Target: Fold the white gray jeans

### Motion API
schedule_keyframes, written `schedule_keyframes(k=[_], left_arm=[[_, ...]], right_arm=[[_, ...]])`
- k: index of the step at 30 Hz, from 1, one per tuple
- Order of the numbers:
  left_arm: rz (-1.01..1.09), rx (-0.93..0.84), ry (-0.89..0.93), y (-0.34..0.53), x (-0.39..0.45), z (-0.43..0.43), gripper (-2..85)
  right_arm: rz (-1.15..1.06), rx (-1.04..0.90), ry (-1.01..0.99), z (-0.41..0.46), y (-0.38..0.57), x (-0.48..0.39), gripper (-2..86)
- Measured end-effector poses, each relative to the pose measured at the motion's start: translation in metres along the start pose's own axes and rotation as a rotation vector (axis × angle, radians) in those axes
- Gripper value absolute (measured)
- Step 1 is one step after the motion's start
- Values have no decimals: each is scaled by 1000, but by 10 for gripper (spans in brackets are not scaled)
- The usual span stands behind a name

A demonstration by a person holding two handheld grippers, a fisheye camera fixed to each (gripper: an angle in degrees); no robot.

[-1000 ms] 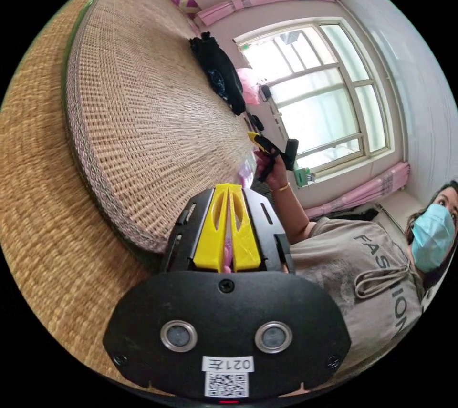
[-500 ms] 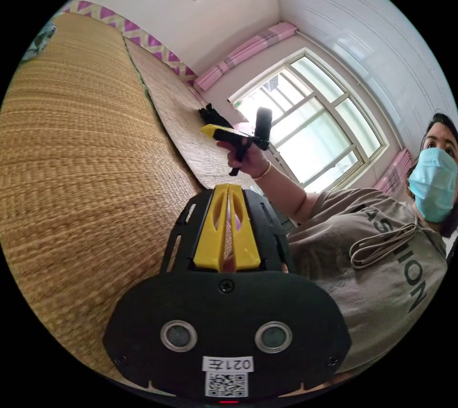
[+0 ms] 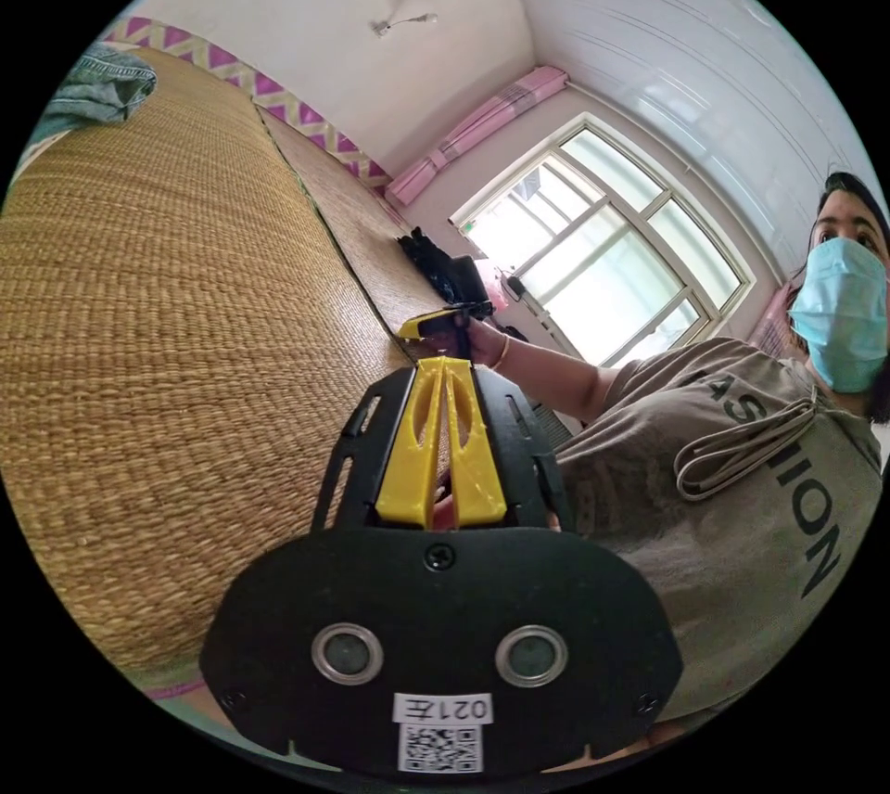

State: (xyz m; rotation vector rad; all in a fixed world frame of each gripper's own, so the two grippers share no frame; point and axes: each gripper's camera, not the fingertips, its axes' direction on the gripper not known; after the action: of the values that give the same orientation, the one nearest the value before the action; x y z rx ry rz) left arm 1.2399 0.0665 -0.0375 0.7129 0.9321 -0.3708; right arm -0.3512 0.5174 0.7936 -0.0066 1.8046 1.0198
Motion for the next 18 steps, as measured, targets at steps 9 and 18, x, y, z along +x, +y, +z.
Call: schedule_keyframes(k=[9, 18], left_arm=[[44, 42, -17, 37, 2, -38, -9], [2, 132, -165, 98, 3, -113, -9]], right_arm=[[-439, 210, 194, -19, -65, -163, -6], [-895, 9, 584, 153, -268, -319, 21]])
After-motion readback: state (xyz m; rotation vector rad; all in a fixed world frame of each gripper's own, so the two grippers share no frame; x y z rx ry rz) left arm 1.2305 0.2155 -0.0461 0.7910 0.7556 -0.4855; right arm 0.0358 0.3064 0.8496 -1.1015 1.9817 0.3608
